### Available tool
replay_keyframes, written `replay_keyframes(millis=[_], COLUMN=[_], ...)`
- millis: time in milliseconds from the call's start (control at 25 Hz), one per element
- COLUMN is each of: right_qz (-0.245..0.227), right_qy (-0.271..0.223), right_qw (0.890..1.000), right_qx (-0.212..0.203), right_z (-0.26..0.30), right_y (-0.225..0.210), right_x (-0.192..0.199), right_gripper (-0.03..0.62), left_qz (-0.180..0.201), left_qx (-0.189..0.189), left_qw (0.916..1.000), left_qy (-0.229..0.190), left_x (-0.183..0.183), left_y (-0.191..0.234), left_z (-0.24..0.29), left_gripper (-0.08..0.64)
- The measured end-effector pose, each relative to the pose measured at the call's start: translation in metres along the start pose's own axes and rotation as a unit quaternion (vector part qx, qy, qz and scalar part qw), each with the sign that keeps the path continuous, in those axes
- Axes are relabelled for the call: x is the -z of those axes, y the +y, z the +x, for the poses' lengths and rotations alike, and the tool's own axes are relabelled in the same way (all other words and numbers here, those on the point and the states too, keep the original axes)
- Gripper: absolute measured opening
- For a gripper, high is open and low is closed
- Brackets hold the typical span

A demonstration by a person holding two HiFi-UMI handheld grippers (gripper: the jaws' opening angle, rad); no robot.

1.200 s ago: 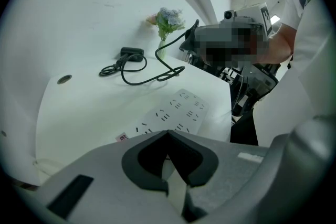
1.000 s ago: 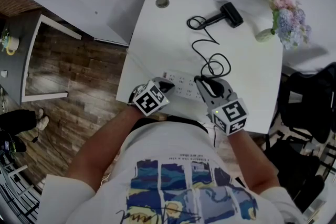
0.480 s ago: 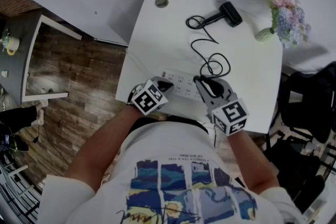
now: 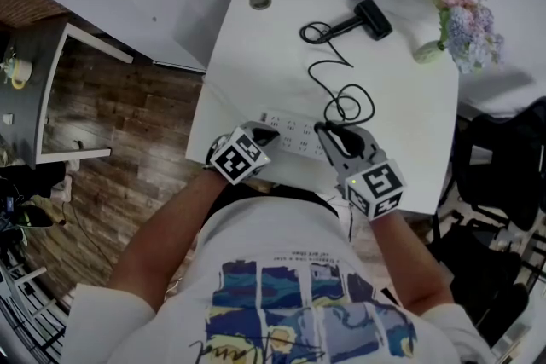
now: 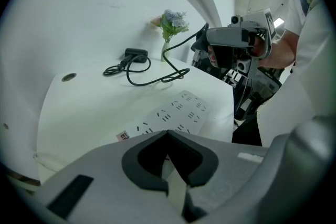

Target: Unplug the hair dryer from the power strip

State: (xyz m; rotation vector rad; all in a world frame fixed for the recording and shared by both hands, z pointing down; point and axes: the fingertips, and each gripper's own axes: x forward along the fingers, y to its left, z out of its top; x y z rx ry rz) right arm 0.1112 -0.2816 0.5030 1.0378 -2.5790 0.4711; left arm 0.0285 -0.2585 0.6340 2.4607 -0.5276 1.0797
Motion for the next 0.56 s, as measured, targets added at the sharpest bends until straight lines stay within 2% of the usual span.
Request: replay_keyframes(millis=[280,560], right_qz=[0.013,0.041], right_qy=[-0.007,-0.019], right_qw=[1.0,0.999], right_qx=[0.0,-0.004], right_z=[-0.0039,-0.0074], right_y=[-0.0018,-0.0062], right_x=[0.0022,0.0037], right_gripper=[0.063,0.063], left_qz=[0.002,0.005], left_qx=[-0.006,-0.009], left_qw=[1.0,0.9999], left_qy=[-0.007,0.003], left_x=[0.0004,-0.002], left_y=[0.0002,-0.0017], left_z=[-0.0009,0.0026], left_gripper=[0.0,0.0])
